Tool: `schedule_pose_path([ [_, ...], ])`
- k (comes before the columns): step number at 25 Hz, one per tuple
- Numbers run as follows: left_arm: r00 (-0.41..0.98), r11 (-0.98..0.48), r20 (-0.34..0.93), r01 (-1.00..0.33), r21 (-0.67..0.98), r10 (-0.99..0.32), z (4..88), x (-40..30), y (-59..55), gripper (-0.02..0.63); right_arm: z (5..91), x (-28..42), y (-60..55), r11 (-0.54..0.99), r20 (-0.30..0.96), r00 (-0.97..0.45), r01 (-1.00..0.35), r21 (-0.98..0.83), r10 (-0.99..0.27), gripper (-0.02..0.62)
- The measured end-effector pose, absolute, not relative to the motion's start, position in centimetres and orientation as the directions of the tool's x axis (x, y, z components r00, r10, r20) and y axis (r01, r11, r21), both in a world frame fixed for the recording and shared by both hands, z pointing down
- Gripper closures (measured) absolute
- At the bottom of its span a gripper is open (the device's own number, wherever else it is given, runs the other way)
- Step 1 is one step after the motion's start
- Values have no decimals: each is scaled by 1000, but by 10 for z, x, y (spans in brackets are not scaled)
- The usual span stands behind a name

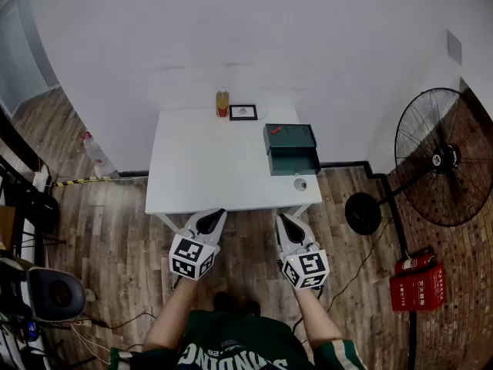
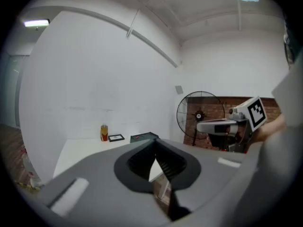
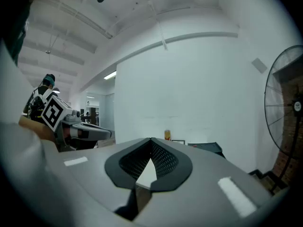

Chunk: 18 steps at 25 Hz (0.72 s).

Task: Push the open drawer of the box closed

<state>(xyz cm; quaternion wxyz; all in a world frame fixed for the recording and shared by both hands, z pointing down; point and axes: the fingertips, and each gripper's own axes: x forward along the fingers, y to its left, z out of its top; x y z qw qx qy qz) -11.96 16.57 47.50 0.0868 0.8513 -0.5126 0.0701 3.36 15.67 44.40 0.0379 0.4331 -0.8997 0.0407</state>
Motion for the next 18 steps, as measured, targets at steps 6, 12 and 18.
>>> schedule_pose_path([
  [6,493,-489,230,-869,75,-839,487,-139,160,554,456,17,152,598,120,-600,-799,-61,-791,594],
  [12,531,-528,252,-845,87,-809,497,-147,153,554,466,13,150,551,129,-559,-829,-90,-819,594],
  [18,559,-557,254,-826,89,-789,502,-146,126,554,477,16,130,521,132,-531,-848,-99,-837,594],
])
